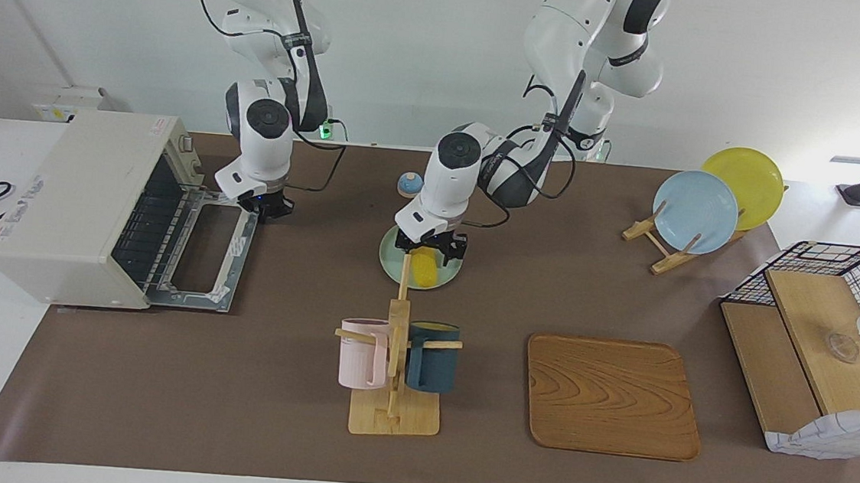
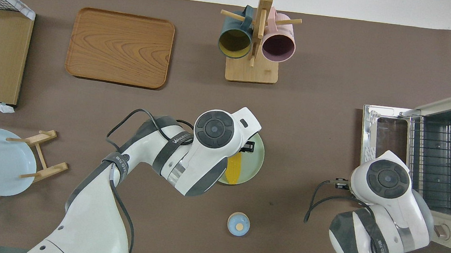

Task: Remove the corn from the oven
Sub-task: 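Grasp the yellow corn with the left gripper while the right gripper withdraws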

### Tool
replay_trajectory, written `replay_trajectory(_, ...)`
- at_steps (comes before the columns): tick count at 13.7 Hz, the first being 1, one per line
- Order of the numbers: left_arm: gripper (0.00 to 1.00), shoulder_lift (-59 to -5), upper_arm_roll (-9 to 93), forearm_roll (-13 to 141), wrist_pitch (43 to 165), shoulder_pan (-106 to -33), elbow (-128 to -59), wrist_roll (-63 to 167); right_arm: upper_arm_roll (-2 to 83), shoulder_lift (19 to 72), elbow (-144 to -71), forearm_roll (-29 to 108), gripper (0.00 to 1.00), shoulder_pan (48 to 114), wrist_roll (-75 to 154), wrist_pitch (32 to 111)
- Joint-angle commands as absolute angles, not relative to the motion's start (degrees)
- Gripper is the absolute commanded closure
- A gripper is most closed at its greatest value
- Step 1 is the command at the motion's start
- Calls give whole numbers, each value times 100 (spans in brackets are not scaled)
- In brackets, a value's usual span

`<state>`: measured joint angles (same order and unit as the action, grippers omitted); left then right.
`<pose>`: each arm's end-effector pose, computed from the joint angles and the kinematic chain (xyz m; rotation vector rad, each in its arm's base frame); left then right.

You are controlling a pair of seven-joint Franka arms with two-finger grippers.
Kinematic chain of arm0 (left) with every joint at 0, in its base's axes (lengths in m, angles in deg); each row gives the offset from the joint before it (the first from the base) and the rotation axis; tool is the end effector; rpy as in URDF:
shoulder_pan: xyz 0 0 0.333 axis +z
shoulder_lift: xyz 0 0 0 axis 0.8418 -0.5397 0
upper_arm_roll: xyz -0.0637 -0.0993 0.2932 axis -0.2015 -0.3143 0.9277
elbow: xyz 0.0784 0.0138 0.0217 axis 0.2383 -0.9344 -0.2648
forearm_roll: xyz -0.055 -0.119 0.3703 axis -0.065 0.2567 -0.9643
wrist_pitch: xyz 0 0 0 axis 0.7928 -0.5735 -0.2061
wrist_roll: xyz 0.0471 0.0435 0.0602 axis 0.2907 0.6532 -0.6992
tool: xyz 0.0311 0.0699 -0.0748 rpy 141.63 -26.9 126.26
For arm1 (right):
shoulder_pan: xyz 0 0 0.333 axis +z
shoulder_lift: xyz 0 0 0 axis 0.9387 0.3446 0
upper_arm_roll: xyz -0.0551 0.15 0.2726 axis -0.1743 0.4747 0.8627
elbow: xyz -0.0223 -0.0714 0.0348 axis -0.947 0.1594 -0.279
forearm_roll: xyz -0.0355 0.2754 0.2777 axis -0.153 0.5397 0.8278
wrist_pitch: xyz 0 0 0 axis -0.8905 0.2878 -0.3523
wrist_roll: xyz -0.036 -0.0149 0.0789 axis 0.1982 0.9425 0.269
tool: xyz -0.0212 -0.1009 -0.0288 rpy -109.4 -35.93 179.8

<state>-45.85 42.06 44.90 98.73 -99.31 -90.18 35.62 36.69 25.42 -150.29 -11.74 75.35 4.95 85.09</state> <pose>0.4560 -0.4567 0.3042 3.0158 -0.2333 -0.0250 0.4258 0.0562 0.2887 2.8384 -0.0575 -0.1341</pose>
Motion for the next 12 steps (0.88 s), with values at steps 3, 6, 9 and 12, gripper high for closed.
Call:
replay_trajectory(3, 100, -4504, 4307, 4591, 9934, -10014, -9124, 3436, 3665, 2510, -14329, -1755, 100, 7572, 298, 7169)
replay_trajectory(6, 100, -4434, 4333, 4592, 9557, -9944, -9010, 3427, 3665, 2475, -13862, -1755, 100, 7643, 429, 6483)
replay_trajectory(9, 100, -3917, 4368, 4574, 9021, -9611, -8966, 3462, 3595, 2291, -13466, -1746, 100, 7538, 1261, 5946)
replay_trajectory(12, 100, -3993, 4368, 4425, 8266, -9101, -8161, 3610, 3489, 2045, -13430, -1746, 100, 7179, 2018, 5857)
